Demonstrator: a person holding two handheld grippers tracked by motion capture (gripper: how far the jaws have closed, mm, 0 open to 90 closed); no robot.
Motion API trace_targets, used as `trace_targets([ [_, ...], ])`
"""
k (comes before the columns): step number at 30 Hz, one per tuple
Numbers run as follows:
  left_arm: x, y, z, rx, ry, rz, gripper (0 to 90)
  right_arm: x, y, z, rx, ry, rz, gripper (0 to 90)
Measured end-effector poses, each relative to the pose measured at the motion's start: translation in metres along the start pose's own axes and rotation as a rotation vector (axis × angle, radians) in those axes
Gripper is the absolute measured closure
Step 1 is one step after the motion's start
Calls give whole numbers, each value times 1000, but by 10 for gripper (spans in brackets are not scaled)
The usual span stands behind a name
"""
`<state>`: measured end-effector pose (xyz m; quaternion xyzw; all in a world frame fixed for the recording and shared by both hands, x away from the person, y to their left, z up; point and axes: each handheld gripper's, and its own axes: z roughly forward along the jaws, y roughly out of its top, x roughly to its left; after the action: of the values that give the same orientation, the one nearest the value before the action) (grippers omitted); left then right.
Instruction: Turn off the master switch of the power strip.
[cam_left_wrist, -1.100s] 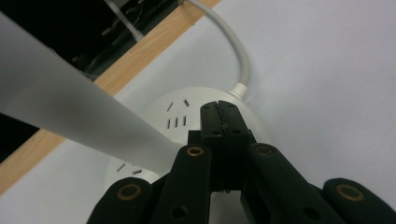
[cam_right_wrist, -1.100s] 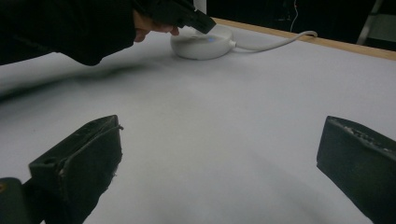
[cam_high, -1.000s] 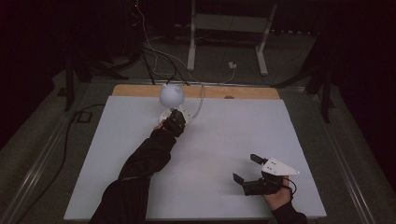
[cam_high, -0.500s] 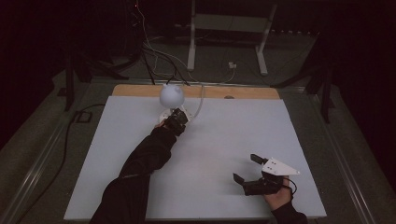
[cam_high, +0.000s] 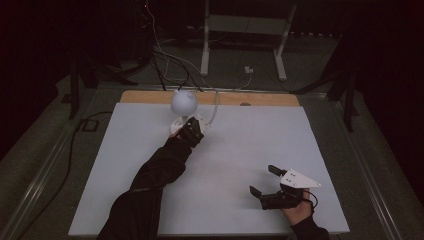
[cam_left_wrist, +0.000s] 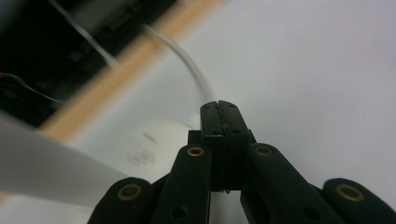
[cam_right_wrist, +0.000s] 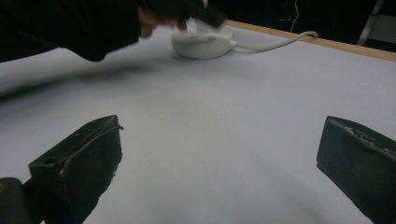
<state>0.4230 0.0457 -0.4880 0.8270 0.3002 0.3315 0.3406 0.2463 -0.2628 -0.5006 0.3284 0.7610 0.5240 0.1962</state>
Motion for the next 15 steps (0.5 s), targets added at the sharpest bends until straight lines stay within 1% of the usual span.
trace_targets([
  [1,5,3,-4,-14,8,-8,900,-1,0,0,-2,-2,5,0],
  [2,9,5,-8,-18,28,-8,900,-2,0,0,-3,-1,11,0],
  [3,13,5,-11,-15,22,-13,900,-2,-1,0,-2,-1,13,0],
  [5,16,4,-14,-11,33,3,900,-2,0,0,-2,2,11,0],
  [7,19,0,-15,-3,28,-10,900,-1,0,0,-2,3,8,0],
  [9,22,-4,-14,-4,5,-51,900,-1,0,0,-3,3,2,0],
  [10,22,-6,-15,-7,-7,-61,900,0,0,0,-4,2,2,0],
  [11,22,-7,-17,-16,-33,-74,900,0,0,0,-5,0,3,0],
  [12,22,-8,-18,-18,-43,-80,900,0,1,-1,-7,-1,5,0],
  [13,23,-8,-21,-21,-43,-87,900,-1,1,-1,-8,-2,6,0],
  [15,26,-7,-27,-35,-64,-128,900,-2,0,-1,-7,-3,8,0],
])
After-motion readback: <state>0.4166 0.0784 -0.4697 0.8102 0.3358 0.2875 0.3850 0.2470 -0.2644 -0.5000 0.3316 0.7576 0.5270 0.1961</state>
